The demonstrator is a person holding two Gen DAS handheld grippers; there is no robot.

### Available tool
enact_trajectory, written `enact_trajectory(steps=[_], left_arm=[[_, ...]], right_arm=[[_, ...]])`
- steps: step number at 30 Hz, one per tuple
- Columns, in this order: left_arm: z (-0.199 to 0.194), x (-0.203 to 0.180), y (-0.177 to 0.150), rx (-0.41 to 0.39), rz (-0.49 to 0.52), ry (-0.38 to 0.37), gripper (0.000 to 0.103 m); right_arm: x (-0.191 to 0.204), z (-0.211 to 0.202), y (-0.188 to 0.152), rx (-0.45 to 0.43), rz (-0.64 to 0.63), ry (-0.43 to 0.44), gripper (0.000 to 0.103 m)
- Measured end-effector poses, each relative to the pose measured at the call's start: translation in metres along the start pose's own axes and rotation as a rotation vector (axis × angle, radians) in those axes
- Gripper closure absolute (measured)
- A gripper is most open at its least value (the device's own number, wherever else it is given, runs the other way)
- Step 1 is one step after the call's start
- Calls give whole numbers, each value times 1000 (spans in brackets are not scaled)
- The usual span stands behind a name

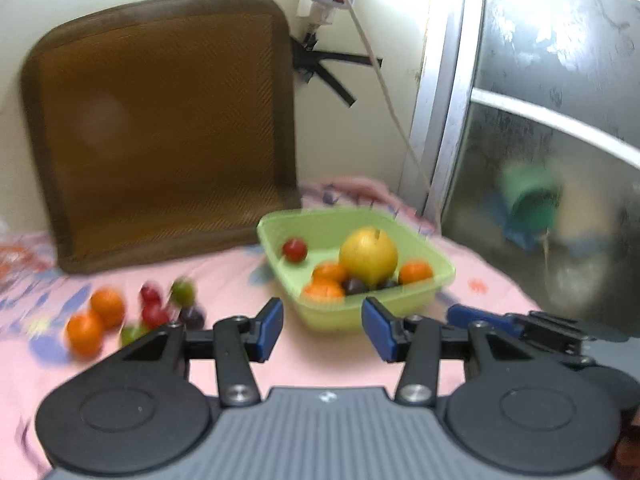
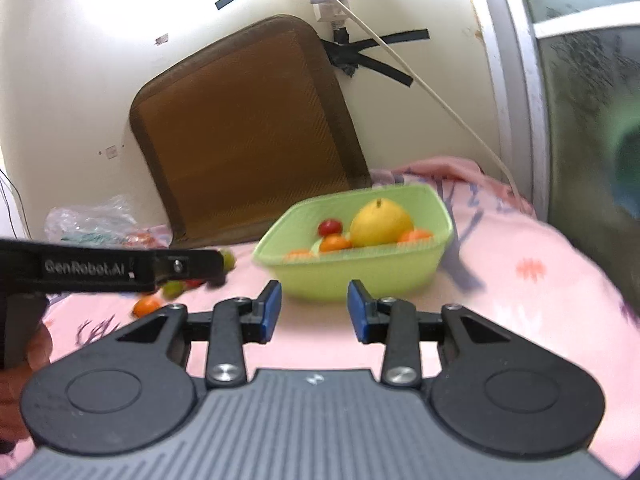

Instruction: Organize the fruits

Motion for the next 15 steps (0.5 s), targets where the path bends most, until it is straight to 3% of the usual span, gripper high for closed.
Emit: enact_trajectory(steps=[8, 15], left_arm=[[-35, -19, -72, 89, -7, 34, 58], [-56, -20, -105, 112, -14, 75, 58]], right_arm=[[8, -49, -55, 68, 88, -61, 64], [12, -71, -78, 105, 125, -93, 63]])
Point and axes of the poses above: each gripper's, at about its wrist camera, not at the fingertips, and z roughly the way its jaws point, x to its left, y to its top, the point moved 9 cm from there along z, roughly the way its jaws point, and after that the axes turned 1 degree about y, right-handed, at the moved point
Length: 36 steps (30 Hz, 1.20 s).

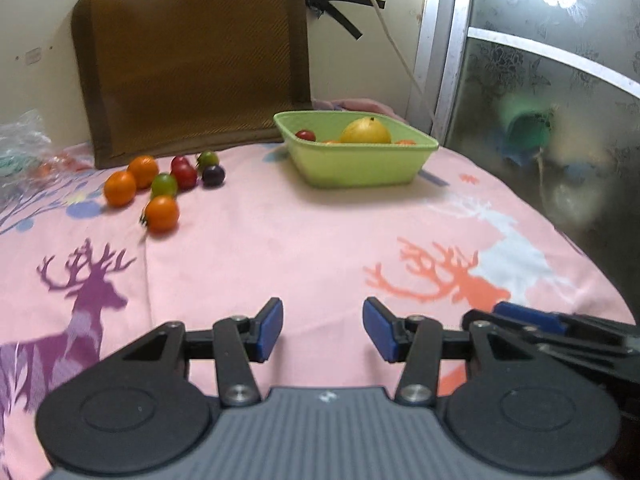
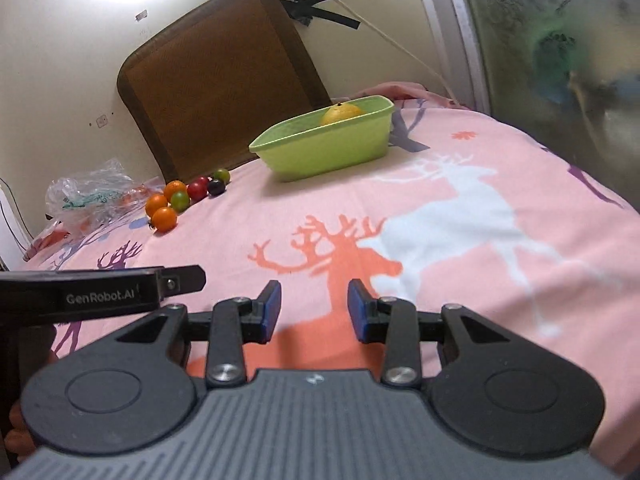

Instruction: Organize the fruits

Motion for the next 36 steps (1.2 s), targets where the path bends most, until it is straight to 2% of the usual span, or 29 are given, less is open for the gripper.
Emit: enact_trajectory(steps=[9, 18, 26, 29, 36], left_arm=[[-7, 6, -14, 6, 2, 60, 54], [-5, 8, -18, -7, 32, 121, 50], [-4, 5, -19, -9, 57, 135, 45], [-4, 5, -20, -8, 61, 140, 41], [-4, 5, -20, -10, 65, 140, 41]], right_arm=[[15, -6, -11, 17, -3, 26, 61], [14, -11, -13, -5, 0, 4, 61], [13, -11, -13, -7, 9, 7, 60], [13, -12, -13, -8, 10, 8, 60], [12, -12, -13, -9, 10, 8, 60]])
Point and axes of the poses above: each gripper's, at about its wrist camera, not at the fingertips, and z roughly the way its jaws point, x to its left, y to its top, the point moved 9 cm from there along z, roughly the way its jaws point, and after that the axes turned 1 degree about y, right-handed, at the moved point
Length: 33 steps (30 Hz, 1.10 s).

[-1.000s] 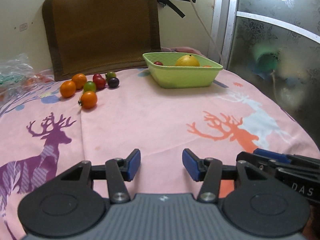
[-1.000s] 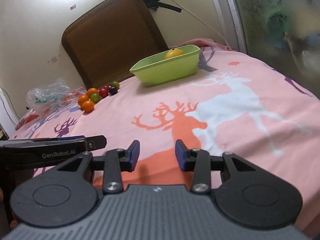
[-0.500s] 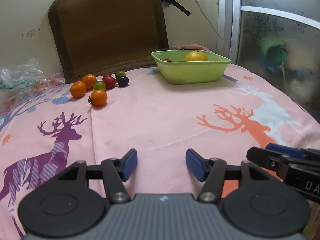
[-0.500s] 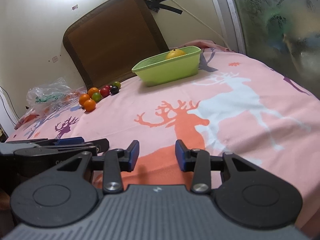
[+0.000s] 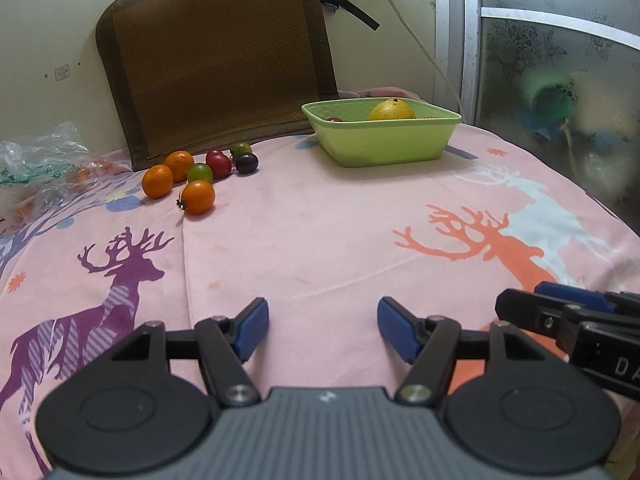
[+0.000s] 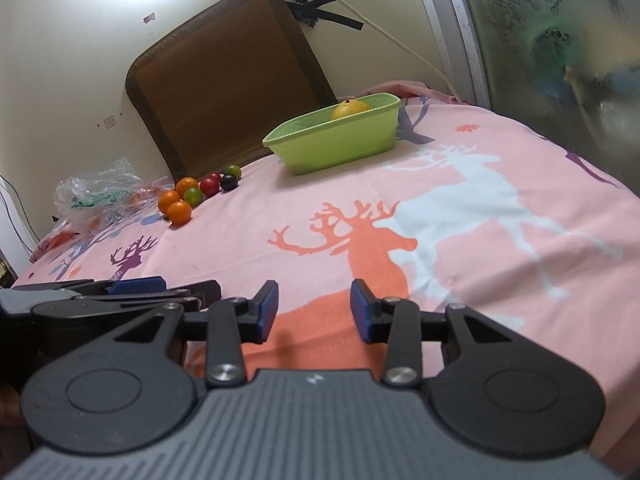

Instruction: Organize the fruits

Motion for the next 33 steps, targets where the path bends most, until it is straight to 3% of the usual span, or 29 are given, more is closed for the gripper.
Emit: enact_trajectory(steps=[8, 26, 33], left_arm=[[-1, 5, -2, 4, -5, 6, 29], [-1, 7, -3, 3, -10, -3, 26], [-4, 42, 6, -38, -97, -16, 28]], right_arm=[[1, -1, 0, -5, -11, -11, 60], [5, 1, -1, -5, -26, -27, 60], [17, 14, 6, 12, -80, -19, 60]])
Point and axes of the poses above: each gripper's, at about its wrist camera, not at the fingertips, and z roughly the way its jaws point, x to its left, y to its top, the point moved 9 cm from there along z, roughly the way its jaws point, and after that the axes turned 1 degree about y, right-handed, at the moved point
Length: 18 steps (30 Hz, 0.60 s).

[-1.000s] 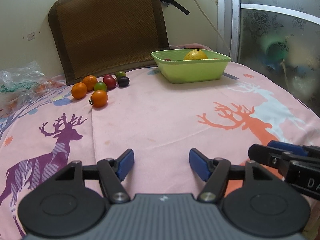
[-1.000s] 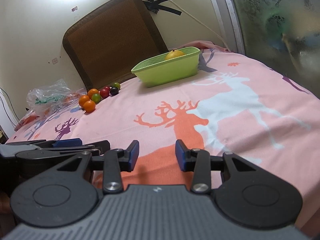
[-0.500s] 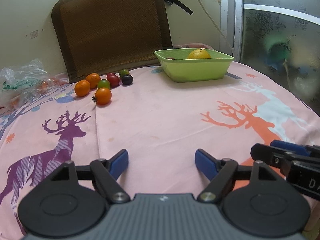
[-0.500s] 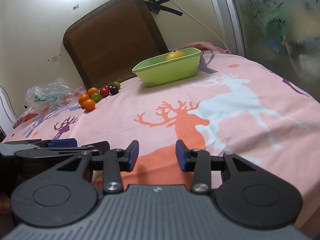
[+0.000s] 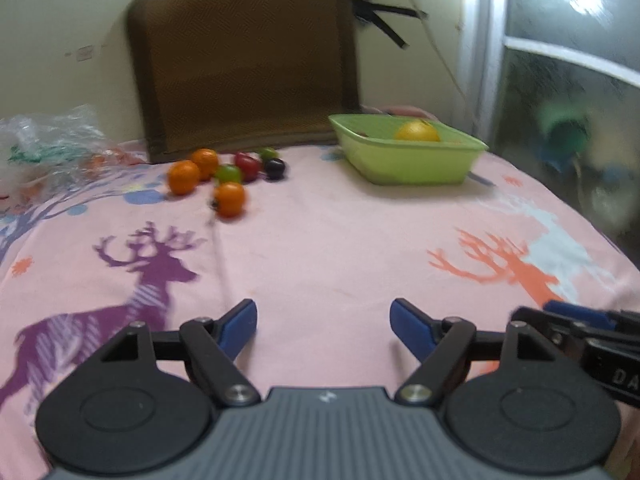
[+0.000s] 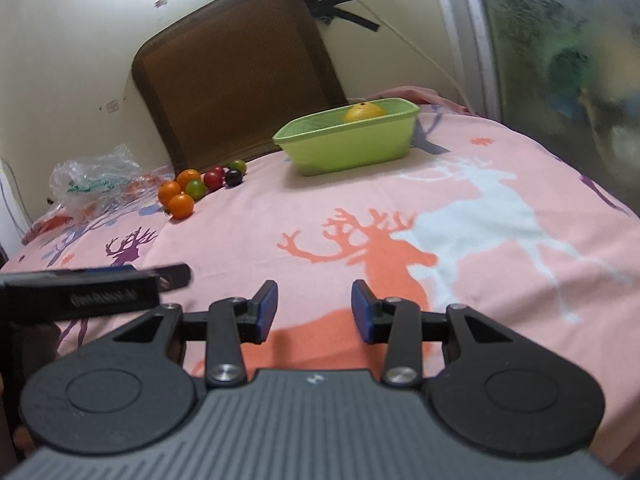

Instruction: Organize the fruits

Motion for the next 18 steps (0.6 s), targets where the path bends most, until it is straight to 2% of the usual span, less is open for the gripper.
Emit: enact_trajectory(steps=[3, 9, 13, 18], left_arm=[[1, 30, 8, -15, -49, 25, 30], [13, 102, 41, -18, -169, 31, 31], [34, 130, 76, -36, -139, 15, 31], [75, 145, 101, -22, -75, 29, 30]], right_arm=[[14, 12, 8, 20, -56, 32, 60], [62, 54, 30, 74, -168, 158, 60], [92, 90, 44, 95, -208, 209, 59], [119, 132, 57, 127, -243, 251, 59]])
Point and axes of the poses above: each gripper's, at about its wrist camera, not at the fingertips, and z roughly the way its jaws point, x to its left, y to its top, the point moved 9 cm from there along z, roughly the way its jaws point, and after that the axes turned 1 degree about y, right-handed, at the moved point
